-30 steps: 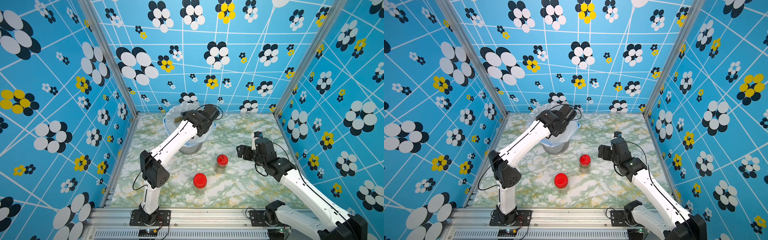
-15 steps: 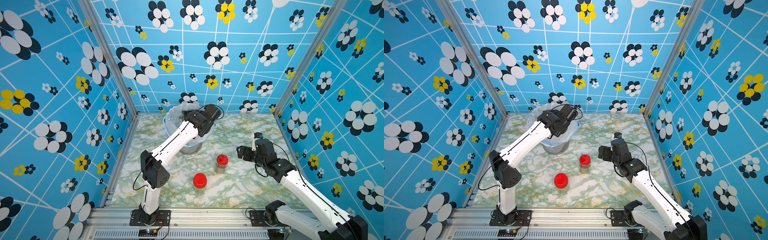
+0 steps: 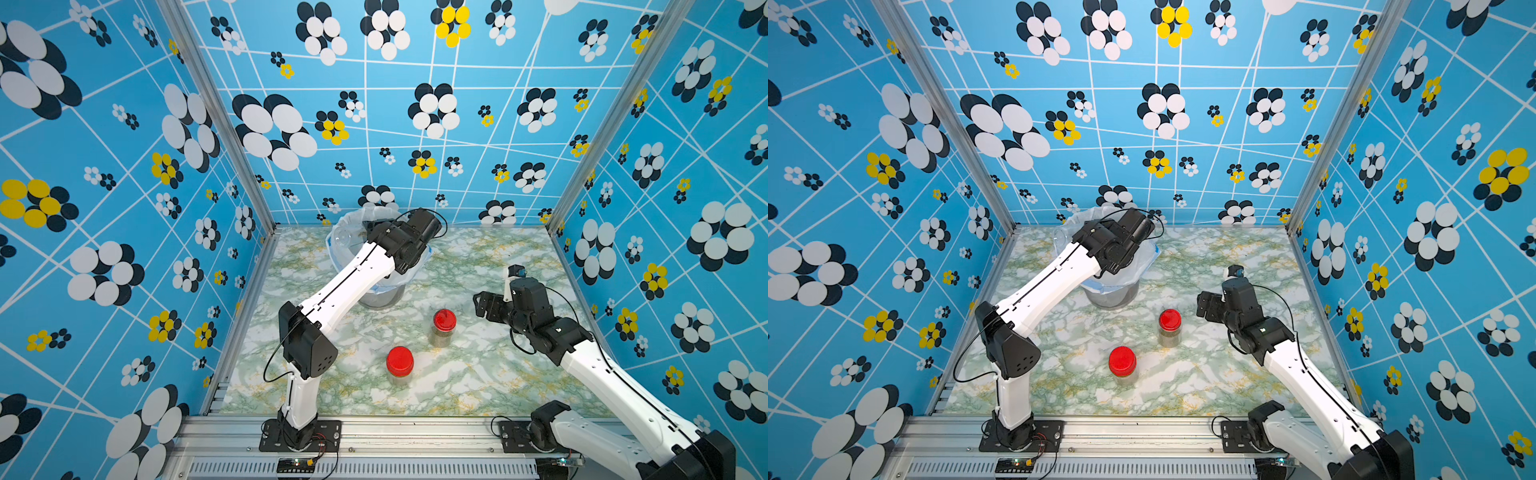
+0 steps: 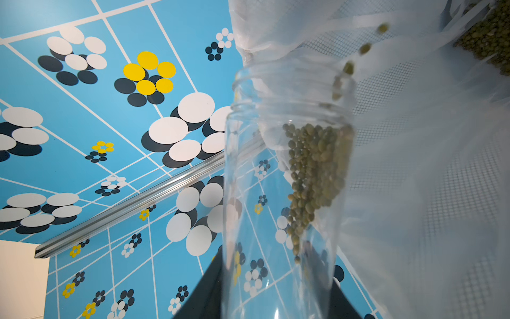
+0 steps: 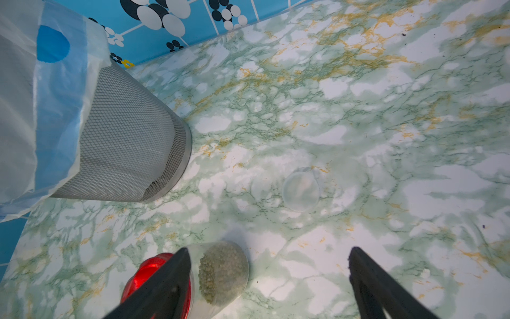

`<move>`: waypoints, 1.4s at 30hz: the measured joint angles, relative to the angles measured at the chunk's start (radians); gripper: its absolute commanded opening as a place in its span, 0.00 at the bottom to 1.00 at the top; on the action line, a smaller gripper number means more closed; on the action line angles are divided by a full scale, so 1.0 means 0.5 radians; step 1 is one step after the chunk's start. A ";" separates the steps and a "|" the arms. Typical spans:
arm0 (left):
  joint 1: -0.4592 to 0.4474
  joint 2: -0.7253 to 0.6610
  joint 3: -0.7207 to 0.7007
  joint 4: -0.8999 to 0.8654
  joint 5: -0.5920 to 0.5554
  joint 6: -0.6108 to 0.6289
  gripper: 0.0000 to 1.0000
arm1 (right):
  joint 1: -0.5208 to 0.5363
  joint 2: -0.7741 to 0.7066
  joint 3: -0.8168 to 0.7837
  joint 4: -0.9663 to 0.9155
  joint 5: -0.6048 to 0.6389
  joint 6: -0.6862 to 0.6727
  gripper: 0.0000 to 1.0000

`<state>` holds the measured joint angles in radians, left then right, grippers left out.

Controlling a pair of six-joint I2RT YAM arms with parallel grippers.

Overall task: Empty moldy mung beans from jars
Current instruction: Pour the moldy mung beans from the jar into the trash bin.

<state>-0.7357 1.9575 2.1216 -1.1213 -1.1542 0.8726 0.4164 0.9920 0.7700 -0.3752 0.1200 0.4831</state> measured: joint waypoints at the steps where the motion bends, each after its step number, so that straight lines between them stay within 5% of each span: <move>1: -0.005 0.000 -0.001 0.001 -0.013 0.008 0.18 | 0.000 0.000 -0.004 0.002 0.000 0.002 0.92; 42: -0.105 0.018 -0.163 0.039 -0.192 0.060 0.19 | 0.000 0.002 -0.014 0.011 0.000 0.005 0.91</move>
<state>-0.7879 1.9667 2.0399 -1.1019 -1.2499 0.9028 0.4164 0.9928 0.7628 -0.3695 0.1200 0.4854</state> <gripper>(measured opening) 0.409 0.915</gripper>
